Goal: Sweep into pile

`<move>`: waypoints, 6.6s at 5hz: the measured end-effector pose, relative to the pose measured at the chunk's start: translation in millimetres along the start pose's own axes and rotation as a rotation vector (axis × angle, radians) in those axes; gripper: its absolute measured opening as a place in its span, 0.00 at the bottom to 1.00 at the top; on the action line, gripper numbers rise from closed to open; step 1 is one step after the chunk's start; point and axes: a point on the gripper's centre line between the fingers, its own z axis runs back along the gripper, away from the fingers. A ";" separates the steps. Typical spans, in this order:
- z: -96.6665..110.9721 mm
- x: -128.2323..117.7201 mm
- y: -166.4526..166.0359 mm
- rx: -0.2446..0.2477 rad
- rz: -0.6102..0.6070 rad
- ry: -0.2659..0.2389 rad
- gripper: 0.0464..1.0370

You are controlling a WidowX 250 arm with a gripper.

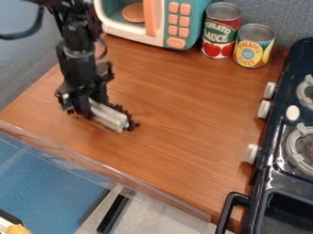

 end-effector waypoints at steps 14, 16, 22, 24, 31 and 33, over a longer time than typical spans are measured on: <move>-29.9 13.6 13.6 0.080 0.034 -0.145 0.33; -31.6 13.4 3.1 0.074 0.056 -0.149 0.33; -31.3 18.0 -40.2 0.057 0.115 -0.166 0.33; -32.0 21.4 -52.0 0.075 0.122 -0.171 0.33; 11.0 12.4 -42.4 -0.021 0.151 -0.022 0.33; -1.4 -8.6 -18.7 0.018 0.084 -0.033 0.33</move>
